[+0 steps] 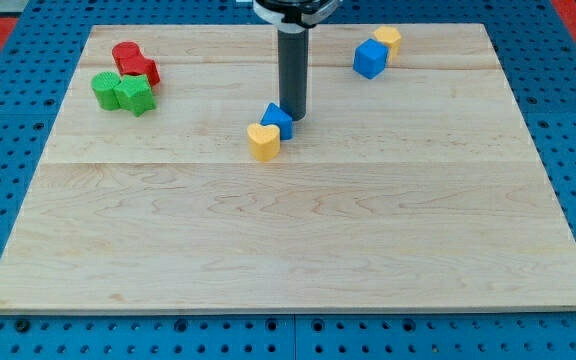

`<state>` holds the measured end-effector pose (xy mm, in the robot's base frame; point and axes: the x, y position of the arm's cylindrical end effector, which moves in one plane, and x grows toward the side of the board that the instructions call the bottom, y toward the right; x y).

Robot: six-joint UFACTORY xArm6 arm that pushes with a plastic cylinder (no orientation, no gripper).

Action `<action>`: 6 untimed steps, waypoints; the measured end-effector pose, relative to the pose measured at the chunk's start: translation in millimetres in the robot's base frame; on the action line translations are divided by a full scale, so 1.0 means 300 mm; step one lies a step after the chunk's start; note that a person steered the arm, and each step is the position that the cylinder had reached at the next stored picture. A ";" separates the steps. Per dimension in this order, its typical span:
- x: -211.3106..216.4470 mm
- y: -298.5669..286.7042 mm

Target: Move your arm closer to the yellow hexagon

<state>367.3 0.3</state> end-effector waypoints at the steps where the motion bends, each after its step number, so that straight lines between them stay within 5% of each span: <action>1: -0.057 0.114; 4: -0.263 0.610; 6: -0.557 0.599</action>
